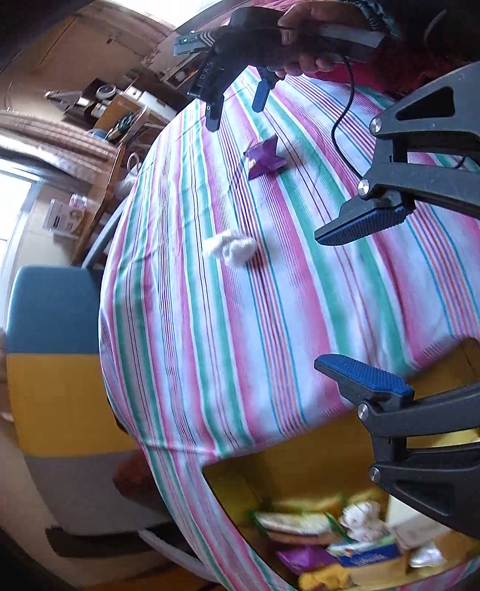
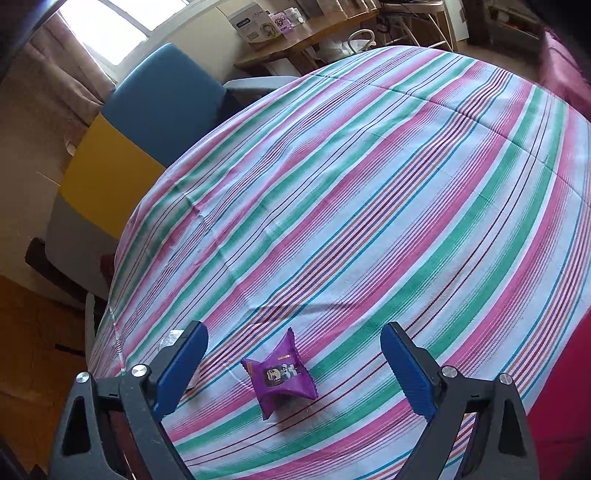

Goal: Organize objects
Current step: 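Grasp the clear plastic bag with the left tool while the right approaches the purple candy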

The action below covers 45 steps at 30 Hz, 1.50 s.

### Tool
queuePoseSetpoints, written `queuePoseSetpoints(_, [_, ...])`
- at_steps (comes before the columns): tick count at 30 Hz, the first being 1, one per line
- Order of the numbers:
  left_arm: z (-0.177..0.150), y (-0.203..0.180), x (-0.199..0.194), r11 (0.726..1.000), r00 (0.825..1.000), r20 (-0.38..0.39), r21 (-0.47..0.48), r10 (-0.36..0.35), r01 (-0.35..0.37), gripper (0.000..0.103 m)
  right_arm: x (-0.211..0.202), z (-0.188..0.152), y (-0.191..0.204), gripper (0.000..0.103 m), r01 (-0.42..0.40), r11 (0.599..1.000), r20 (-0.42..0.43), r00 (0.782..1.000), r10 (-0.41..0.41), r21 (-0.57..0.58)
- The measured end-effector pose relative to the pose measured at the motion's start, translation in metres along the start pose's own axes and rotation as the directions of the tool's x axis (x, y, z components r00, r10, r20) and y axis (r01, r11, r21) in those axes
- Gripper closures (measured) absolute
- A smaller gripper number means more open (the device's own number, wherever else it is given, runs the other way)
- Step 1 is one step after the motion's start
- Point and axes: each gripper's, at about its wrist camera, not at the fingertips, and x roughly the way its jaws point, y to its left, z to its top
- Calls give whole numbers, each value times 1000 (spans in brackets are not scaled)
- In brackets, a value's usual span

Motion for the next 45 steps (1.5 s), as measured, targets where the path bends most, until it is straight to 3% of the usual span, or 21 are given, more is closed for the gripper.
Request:
queuePoseSetpoints(5, [28,-26,35,994,998,-8,89,-58,58,41,5,-1,2,7,-17,1000,-24,1000,17,-8])
queuePoseSetpoints(11, [62,-55,84,979,998,-42,198,-49,56,41,11,-1,3,7,-35,999,-53,998,35,-1])
queuePoseSetpoints(19, [85,-67,149,972,994,-108,235,13,13,41,17,2,2,6,-41,999,-64,997,41,5])
queuePoseSetpoints(21, [82,-59,161,984,990,-138,180,25,0,60,17,2,1,6,-39,999,-64,997,40,8])
queuePoseSetpoints(22, [80,-53,158,989,995,-104,145,11,4,66,17,2,1,6,-40,999,-64,997,40,9])
queuePoseSetpoints(26, [71,-36,151,997,992,-117,62,-37,44,68,17,2,6,6,-66,998,-72,995,65,-16])
queuePoseSetpoints(33, [30,-29,121,999,996,-87,29,-16,19,68,15,-1,10,9,-137,990,-93,987,134,-25])
queuePoseSetpoints(35, [18,-33,112,999,997,-76,32,-7,9,68,15,-2,12,16,-165,986,-105,981,160,-32])
queuePoseSetpoints(38, [4,-34,102,999,998,-67,43,10,-7,67,18,-7,20,37,-201,977,-148,971,190,-65])
queuePoseSetpoints(41, [-6,-35,97,999,998,-56,45,17,-15,66,25,-15,30,47,-217,970,-207,959,192,-107])
queuePoseSetpoints(45, [-13,-35,94,998,1000,-24,64,18,-17,66,29,-19,36,48,-233,963,-234,952,197,-138])
